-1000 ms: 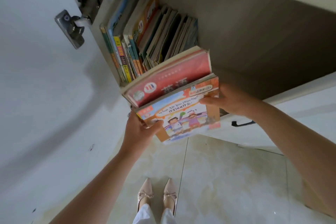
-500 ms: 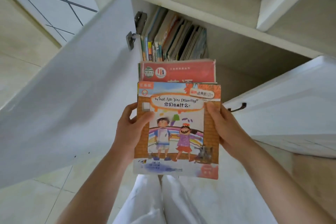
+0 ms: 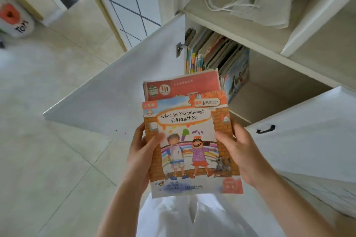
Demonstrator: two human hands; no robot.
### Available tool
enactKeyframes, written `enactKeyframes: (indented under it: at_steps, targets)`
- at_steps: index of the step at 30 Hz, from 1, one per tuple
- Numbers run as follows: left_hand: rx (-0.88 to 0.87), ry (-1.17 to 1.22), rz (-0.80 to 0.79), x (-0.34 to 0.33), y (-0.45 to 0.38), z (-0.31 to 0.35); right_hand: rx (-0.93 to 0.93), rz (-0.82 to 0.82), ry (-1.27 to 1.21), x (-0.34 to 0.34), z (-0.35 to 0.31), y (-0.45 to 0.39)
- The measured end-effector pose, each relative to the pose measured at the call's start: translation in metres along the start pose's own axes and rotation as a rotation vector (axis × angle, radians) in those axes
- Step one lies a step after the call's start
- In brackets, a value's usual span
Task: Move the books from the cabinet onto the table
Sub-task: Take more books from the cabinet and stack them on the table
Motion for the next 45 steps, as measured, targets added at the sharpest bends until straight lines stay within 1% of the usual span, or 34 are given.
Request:
enactKeyframes:
  at_steps: [4, 7, 11, 14, 18, 21, 26, 30, 33, 35, 39, 45]
  targets:
    - [-0.064, 0.068, 0.085, 0.017, 0.035, -0.016, 0.034, -0.087, 0.115, -0.011, -0.001, 0.014]
    - [-0.113, 0.136, 0.189, 0.038, 0.070, -0.029, 0.060, -0.207, 0.217, -0.032, -0.003, 0.026]
    - [-0.160, 0.254, 0.394, 0.078, 0.126, -0.056, 0.113, -0.351, 0.354, -0.071, -0.006, 0.047]
    - [-0.198, 0.370, 0.563, 0.113, 0.171, -0.080, 0.122, -0.524, 0.448, -0.115, 0.001, 0.072]
    - [-0.239, 0.450, 0.763, 0.158, 0.231, -0.116, 0.186, -0.726, 0.543, -0.177, 0.019, 0.118]
    - [-0.273, 0.509, 0.907, 0.193, 0.285, -0.152, 0.260, -0.862, 0.617, -0.224, 0.041, 0.168]
    - [-0.311, 0.583, 1.151, 0.248, 0.381, -0.224, 0.431, -1.050, 0.758, -0.294, 0.096, 0.264]
    - [-0.303, 0.650, 1.282, 0.286, 0.458, -0.288, 0.550, -1.156, 0.885, -0.342, 0.156, 0.345]
    - [-0.292, 0.700, 1.370, 0.308, 0.507, -0.336, 0.650, -1.202, 0.951, -0.372, 0.199, 0.402]
    - [-0.267, 0.756, 1.445, 0.320, 0.546, -0.375, 0.686, -1.289, 1.004, -0.390, 0.238, 0.448]
    - [-0.255, 0.844, 1.574, 0.339, 0.606, -0.434, 0.751, -1.421, 1.065, -0.421, 0.291, 0.520]
    - [-0.246, 0.979, 1.712, 0.369, 0.658, -0.488, 0.801, -1.590, 1.166, -0.463, 0.345, 0.595]
Point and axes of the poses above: each hand's wrist, its own y-axis away from the middle knuckle, its own x-axis out of the back of the hand, z = x × y, the point moved 9 cm from there along -y, towards the middle knuckle, and after that the axes turned 2 degrees about y, right-handed, at the moved point
